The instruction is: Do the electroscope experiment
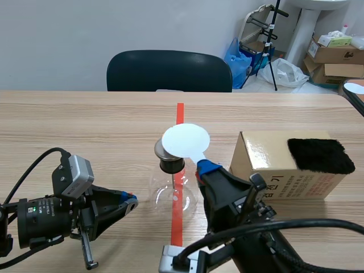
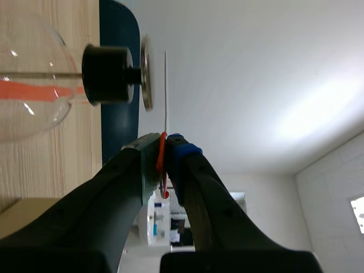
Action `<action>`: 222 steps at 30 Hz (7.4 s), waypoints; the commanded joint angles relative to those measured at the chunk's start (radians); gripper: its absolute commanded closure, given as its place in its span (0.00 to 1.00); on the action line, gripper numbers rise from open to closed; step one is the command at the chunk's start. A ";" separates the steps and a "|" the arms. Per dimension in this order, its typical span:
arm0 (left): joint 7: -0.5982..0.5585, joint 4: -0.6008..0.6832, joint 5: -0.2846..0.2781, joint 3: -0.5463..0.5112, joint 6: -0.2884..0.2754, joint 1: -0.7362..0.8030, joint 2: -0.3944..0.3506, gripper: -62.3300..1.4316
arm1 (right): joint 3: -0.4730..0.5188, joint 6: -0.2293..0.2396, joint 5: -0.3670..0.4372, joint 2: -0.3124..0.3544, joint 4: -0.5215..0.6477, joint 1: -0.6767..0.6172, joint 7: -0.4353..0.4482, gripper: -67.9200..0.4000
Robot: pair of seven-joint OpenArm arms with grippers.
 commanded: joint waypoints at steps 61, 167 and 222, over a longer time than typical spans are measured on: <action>-0.013 0.019 -0.014 -0.001 -0.002 -0.003 0.007 0.95 | 0.003 -0.011 -0.001 0.005 0.014 0.009 -0.123 0.98; -0.013 0.019 -0.014 -0.001 -0.002 -0.003 0.007 0.95 | 0.003 -0.011 -0.001 0.005 0.014 0.009 -0.397 0.98; -0.013 0.019 -0.014 -0.001 -0.002 -0.003 0.007 0.95 | 0.003 -0.011 -0.001 0.005 0.014 0.009 -0.396 0.98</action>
